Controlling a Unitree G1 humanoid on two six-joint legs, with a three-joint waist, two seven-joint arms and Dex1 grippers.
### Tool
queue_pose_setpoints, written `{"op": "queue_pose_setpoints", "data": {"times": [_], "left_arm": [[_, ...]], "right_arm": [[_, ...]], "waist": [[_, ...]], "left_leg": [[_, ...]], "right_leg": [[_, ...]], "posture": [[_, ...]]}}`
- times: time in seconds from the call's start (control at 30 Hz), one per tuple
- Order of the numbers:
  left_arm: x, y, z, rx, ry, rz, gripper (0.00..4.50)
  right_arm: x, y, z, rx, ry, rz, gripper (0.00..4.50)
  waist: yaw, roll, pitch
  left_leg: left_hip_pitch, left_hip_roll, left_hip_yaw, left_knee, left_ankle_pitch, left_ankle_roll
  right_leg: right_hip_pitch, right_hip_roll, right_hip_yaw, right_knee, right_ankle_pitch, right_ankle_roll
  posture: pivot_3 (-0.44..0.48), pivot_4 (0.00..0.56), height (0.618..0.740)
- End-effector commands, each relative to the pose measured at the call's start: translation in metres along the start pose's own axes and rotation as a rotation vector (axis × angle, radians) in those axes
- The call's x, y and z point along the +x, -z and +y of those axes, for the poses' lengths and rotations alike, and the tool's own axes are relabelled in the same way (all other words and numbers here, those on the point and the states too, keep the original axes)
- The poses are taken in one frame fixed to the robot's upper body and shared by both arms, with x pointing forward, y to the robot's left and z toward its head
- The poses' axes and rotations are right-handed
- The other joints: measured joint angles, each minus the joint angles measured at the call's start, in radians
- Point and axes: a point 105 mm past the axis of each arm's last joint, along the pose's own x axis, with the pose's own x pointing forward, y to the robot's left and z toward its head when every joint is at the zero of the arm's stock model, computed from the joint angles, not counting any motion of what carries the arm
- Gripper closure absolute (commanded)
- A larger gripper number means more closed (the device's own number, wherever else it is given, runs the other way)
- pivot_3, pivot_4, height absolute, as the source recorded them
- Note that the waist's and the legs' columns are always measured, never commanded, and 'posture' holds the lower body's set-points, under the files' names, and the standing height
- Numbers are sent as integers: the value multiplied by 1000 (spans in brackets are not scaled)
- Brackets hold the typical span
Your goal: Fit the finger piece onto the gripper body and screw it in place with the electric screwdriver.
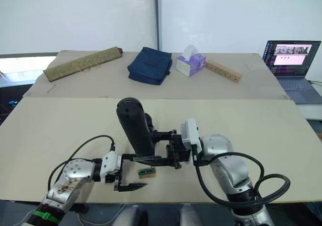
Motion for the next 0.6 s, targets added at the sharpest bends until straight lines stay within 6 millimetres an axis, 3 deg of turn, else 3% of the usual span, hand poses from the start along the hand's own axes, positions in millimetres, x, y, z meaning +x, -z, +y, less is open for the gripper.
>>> {"op": "queue_pose_setpoints", "data": {"times": [0.03,0.27,0.6], "left_arm": [[3,16,-10,-55,19,41,0],[3,20,-10,-65,0,41,0],[3,21,-10,-64,2,40,0]], "right_arm": [[3,-11,2,-49,-16,-40,2569],[4,-9,3,-38,-25,-35,2569],[4,-6,2,-34,-26,-24,2569]], "waist": [[0,0,0],[0,0,0],[0,0,0]], "left_leg": [[0,0,0,0,0,0],[11,0,0,-5,0,0],[12,0,0,-5,0,0]], "right_leg": [[0,0,0,0,0,0],[12,0,0,-5,-1,0],[12,0,0,-5,-1,0]], "posture": [[0,150,740],[0,150,740],[0,150,740]]}}
